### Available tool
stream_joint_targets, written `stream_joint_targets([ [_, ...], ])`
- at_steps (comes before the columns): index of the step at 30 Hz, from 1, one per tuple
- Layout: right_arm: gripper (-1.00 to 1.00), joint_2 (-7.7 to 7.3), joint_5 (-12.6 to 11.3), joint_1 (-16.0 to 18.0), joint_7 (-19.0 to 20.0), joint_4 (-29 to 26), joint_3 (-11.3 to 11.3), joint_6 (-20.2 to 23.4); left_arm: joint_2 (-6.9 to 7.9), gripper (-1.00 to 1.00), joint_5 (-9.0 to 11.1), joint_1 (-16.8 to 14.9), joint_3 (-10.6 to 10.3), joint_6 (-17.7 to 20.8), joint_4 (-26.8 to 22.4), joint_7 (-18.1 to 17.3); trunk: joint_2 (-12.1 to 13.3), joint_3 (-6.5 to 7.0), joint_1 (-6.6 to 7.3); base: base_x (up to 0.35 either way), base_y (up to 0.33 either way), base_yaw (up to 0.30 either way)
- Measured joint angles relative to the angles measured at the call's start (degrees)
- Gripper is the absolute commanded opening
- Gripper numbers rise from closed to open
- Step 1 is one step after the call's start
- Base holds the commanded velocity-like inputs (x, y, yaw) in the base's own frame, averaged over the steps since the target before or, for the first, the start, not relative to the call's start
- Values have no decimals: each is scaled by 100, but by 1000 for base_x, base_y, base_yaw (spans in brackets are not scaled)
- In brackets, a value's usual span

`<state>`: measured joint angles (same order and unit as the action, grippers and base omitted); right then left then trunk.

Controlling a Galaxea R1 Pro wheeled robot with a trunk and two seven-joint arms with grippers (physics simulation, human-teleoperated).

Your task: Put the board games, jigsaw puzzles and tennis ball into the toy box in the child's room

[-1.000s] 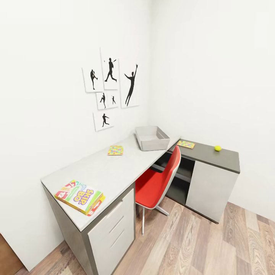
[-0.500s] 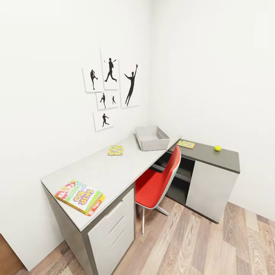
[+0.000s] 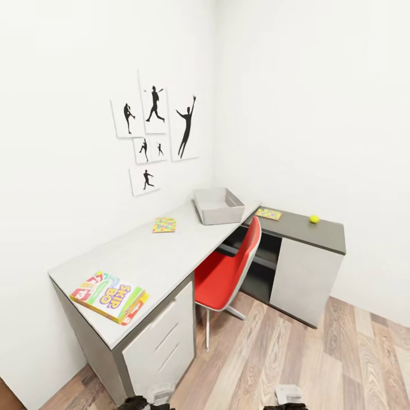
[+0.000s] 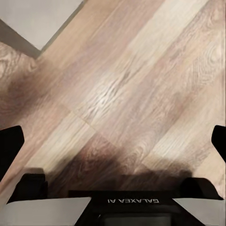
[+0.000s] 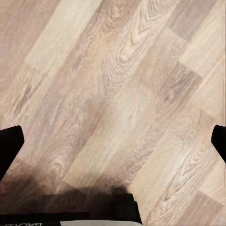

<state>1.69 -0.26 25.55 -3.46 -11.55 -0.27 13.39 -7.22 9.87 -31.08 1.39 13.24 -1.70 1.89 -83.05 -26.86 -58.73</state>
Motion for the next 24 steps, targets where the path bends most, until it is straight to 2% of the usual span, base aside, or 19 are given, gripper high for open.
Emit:
stream_joint_targets([
  [10, 100, -86, -4, 202, 21, -547, -9, 880, -117, 100, 387, -266, -4, 118, -201, 77, 0, -1, 0, 0, 0, -266],
  [11, 100, -136, 0, 232, 26, -748, -16, 1092, -184, 100, 506, -303, -5, 136, -319, 88, 0, 0, 0, 0, 0, -281],
  [17, 100, -199, -7, 257, 23, -904, -24, 1239, -233, 100, 581, -313, -8, 144, -478, 102, 0, -1, 0, 0, 0, -282],
  [20, 100, -278, -12, 283, 24, -958, -29, 1290, -246, 100, 606, -289, -13, 140, -536, 109, 0, 0, 0, 0, 0, -284],
  [21, 100, -352, -35, 306, 27, -1029, -33, 1320, -256, 100, 618, -267, -15, 133, -567, 109, 0, 0, 0, 0, 0, -284],
  [24, 100, -389, -71, 315, 30, -1114, -37, 1336, -261, 100, 623, -258, -16, 128, -581, 100, 0, 0, 0, 0, 0, -284],
])
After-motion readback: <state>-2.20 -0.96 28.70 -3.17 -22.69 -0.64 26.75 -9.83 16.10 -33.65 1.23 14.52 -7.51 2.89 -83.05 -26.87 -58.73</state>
